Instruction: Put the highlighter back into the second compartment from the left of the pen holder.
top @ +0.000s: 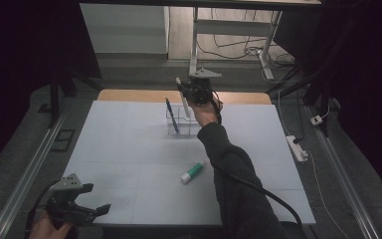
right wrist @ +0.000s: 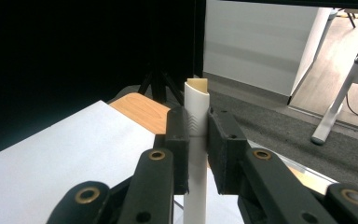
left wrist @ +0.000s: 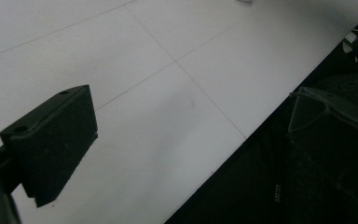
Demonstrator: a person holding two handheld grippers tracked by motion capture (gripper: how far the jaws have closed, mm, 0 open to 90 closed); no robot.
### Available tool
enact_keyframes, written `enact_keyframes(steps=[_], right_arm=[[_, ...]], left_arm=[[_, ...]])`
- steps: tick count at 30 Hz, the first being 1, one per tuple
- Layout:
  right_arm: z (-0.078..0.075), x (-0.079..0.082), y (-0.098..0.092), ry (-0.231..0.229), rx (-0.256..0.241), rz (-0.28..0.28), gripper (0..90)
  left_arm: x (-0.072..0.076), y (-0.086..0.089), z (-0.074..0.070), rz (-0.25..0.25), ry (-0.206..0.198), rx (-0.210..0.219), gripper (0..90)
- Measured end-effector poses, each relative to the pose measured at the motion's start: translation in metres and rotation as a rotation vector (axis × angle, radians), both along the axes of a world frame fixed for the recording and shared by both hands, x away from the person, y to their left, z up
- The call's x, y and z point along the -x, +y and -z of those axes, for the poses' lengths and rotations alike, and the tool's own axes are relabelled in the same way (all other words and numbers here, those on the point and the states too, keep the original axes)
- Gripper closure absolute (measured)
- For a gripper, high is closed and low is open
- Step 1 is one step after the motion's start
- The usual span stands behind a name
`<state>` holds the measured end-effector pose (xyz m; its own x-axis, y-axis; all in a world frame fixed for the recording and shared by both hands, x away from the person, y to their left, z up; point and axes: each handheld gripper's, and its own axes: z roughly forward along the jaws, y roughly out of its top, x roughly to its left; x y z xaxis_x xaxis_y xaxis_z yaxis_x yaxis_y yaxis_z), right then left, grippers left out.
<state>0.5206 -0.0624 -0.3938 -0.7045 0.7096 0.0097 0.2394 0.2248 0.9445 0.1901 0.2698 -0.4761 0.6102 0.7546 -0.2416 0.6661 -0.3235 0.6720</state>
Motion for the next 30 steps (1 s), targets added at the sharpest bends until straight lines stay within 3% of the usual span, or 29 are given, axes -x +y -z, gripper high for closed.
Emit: enact_keyframes(steps=[7,9,21,30], right_arm=[[0.014,0.0,0.012,0.001,0.014,-0.015,78.3],[0.019,0.001,0.013,0.003,0.038,-0.005,78.3],[0.039,0.003,0.0,0.052,0.073,-0.018,77.1],[0.035,0.01,-0.008,0.064,0.114,-0.068,58.5]], left_arm=[[0.001,0.0,0.0,0.003,-0.004,0.0,1.2],[0.001,0.0,0.0,0.005,-0.003,0.001,1.3],[0.0,-0.001,0.0,0.011,0.0,-0.011,1.4],[0.0,-0.001,0.0,0.009,0.0,-0.011,1.4]])
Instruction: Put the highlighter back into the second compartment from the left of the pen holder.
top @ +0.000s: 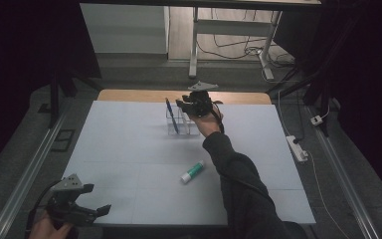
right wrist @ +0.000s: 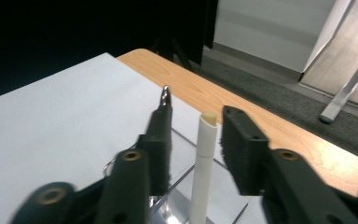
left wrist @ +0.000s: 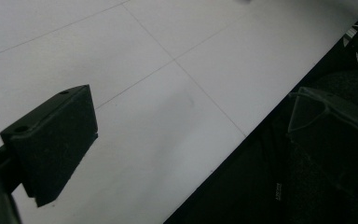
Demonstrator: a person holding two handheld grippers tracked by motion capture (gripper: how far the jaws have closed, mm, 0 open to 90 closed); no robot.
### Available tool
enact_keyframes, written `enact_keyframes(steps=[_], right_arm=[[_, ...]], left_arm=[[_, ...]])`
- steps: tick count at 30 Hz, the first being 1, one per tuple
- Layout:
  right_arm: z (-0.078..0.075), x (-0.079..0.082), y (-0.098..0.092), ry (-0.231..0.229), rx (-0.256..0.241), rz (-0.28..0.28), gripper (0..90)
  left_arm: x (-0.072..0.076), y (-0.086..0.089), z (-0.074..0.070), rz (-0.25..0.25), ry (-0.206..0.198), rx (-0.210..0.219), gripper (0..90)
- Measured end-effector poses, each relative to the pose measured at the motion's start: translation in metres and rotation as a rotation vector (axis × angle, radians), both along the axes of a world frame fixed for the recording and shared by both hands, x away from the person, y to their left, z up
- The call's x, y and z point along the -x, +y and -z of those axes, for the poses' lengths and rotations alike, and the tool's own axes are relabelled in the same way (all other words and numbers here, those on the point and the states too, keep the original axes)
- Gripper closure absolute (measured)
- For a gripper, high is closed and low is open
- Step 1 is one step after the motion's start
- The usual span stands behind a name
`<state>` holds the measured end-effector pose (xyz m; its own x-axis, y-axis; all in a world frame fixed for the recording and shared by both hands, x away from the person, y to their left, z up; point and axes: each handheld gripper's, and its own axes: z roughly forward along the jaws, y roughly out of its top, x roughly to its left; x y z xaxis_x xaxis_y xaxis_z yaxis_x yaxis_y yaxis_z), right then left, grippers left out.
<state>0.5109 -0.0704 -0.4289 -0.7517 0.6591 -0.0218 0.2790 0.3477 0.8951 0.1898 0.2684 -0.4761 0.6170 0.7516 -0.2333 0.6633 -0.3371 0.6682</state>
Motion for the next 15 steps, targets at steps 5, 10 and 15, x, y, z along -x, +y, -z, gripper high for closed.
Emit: enact_keyframes(steps=[5,10,15], right_arm=[[-0.006,0.005,-0.005,0.045,0.021,-0.032,46.5],[-0.011,0.014,-0.01,0.055,0.059,-0.07,35.9],[-0.014,0.025,-0.021,0.109,0.046,-0.102,27.4]], left_arm=[[0.0,0.0,0.0,-0.001,0.002,0.002,1.4],[0.0,0.0,0.0,-0.001,0.003,0.002,1.4],[0.0,0.0,0.0,-0.003,0.005,0.002,1.4]])
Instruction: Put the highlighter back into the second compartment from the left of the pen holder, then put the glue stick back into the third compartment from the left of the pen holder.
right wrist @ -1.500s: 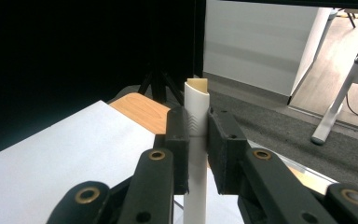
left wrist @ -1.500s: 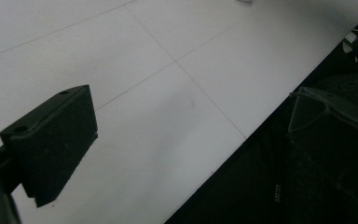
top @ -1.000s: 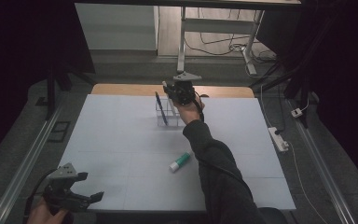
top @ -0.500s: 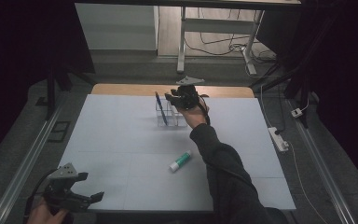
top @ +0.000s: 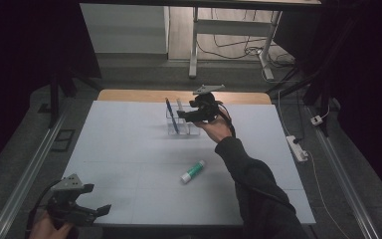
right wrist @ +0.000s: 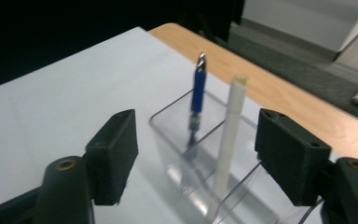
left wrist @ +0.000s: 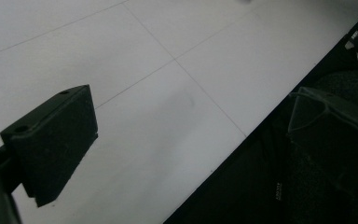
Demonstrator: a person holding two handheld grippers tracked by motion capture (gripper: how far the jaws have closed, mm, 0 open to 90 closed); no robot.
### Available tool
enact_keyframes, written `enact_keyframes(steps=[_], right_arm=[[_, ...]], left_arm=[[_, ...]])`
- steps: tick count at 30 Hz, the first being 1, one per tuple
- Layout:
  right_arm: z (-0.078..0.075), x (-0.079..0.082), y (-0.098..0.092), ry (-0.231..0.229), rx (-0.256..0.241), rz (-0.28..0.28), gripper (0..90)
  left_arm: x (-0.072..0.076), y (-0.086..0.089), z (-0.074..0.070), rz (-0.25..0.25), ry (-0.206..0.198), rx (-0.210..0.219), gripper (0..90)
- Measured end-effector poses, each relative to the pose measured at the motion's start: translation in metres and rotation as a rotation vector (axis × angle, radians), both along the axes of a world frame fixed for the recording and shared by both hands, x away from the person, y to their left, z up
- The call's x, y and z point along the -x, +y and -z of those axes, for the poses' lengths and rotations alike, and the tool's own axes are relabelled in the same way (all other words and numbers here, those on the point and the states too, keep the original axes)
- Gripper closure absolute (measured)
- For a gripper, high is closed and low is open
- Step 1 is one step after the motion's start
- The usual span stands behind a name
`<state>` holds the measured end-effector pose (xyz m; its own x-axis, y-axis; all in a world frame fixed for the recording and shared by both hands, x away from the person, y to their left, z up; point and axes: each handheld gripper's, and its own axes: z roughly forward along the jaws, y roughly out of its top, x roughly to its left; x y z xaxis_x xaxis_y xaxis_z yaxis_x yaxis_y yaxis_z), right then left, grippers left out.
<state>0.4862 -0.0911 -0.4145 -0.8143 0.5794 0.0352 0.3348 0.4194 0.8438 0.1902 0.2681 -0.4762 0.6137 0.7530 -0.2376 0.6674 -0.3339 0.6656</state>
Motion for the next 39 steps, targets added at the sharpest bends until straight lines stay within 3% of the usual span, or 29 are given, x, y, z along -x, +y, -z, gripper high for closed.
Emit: enact_keyframes(steps=[4,17,19,23,27,39], right_arm=[[0.001,0.01,-0.007,0.051,0.02,-0.027,23.3],[0.014,0.041,-0.028,0.103,0.085,-0.045,0.1],[0.015,0.044,-0.031,0.086,0.102,-0.039,0.0],[0.016,0.051,-0.039,0.09,0.088,-0.037,0.0],[0.017,0.058,-0.044,0.088,0.114,-0.047,0.0],[0.034,0.073,-0.061,0.139,0.182,-0.021,0.0]], left_arm=[[0.0,0.0,0.0,0.0,0.0,0.0,1.4],[0.0,0.0,0.0,-0.005,0.003,0.0,1.4],[0.0,0.0,0.0,-0.005,0.002,-0.001,1.4],[-0.001,0.0,0.0,-0.005,0.002,0.004,1.4],[0.0,0.001,0.0,-0.004,0.0,0.005,1.4],[0.0,0.0,0.0,-0.003,-0.001,0.005,1.4]])
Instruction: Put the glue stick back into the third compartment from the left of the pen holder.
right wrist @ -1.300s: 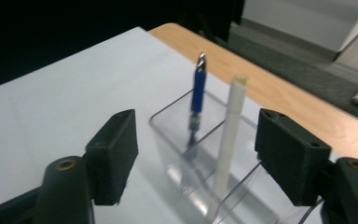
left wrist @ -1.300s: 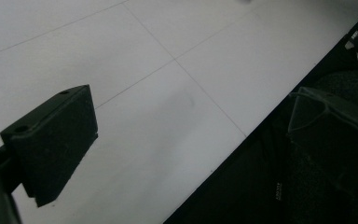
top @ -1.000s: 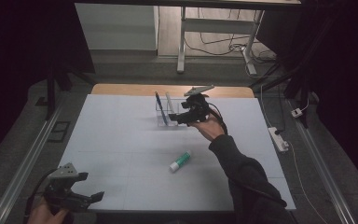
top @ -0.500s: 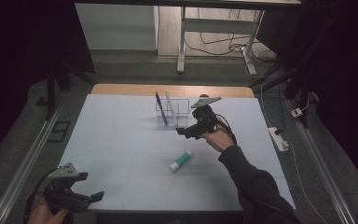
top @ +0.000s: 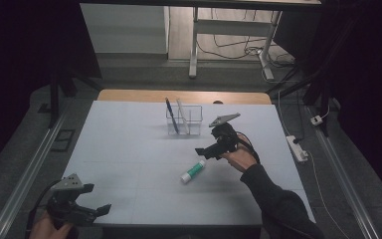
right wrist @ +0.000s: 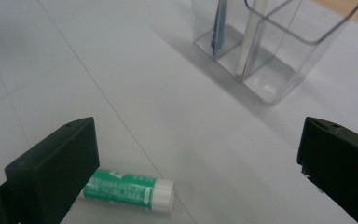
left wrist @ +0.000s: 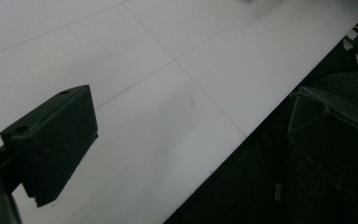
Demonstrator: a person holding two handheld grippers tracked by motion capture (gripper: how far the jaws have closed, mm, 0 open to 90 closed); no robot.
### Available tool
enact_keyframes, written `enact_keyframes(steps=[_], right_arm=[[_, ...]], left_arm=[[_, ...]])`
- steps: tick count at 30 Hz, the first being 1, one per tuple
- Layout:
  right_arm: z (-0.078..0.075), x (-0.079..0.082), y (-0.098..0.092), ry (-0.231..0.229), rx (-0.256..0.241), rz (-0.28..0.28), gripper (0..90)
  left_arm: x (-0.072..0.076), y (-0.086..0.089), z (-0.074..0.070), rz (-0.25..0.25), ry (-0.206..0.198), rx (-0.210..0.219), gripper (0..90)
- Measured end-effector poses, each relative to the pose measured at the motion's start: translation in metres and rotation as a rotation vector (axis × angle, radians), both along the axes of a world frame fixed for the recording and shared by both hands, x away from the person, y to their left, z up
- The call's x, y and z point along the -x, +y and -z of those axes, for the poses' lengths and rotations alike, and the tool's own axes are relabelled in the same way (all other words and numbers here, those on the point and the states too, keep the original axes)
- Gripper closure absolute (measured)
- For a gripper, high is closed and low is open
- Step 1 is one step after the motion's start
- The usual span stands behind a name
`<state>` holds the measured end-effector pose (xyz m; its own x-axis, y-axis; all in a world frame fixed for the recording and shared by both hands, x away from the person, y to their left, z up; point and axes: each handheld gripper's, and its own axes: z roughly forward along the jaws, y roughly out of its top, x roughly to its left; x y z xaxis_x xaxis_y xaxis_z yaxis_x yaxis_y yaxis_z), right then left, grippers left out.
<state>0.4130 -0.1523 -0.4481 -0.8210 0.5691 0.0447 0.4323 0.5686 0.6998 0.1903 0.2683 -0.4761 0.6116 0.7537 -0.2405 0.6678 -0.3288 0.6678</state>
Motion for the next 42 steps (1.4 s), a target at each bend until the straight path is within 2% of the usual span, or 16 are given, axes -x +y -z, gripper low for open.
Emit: enact_keyframes(steps=[5,11,14,18,22,26,29,33,34,38,42], right_arm=[[0.007,0.005,-0.008,0.008,0.022,0.012,0.0],[0.017,0.012,-0.013,-0.02,0.103,0.036,0.0],[0.022,0.013,-0.016,0.007,0.1,0.044,0.0],[0.03,0.011,-0.017,0.029,0.13,0.052,0.0],[0.038,0.009,-0.017,0.014,0.182,0.052,0.3],[0.042,0.006,-0.019,0.021,0.185,0.052,7.7],[0.044,0.004,-0.021,0.023,0.188,0.054,17.8],[0.048,0.001,-0.022,0.068,0.204,0.028,41.7],[0.048,0.0,-0.022,0.085,0.206,0.01,50.3],[0.049,0.0,-0.019,0.122,0.208,-0.043,70.6],[0.051,0.001,-0.015,0.123,0.232,-0.097,89.4]], left_arm=[[0.0,0.0,0.0,0.001,0.0,-0.001,1.4],[0.0,0.0,0.0,0.001,-0.001,0.0,1.4],[0.0,0.0,0.0,0.002,-0.001,-0.001,1.4],[0.0,0.0,0.0,0.003,-0.001,-0.001,1.5],[0.0,-0.001,0.0,0.005,-0.001,-0.003,1.5],[0.0,-0.001,0.0,0.006,-0.003,-0.004,1.6],[0.0,-0.001,0.0,0.007,-0.003,-0.004,1.6],[0.0,-0.001,0.0,0.01,-0.002,-0.006,1.7],[0.0,-0.001,0.0,0.01,-0.002,-0.007,1.7],[0.0,-0.001,0.0,0.012,-0.001,-0.008,1.7],[0.0,-0.001,0.0,0.014,-0.001,-0.009,1.9]])
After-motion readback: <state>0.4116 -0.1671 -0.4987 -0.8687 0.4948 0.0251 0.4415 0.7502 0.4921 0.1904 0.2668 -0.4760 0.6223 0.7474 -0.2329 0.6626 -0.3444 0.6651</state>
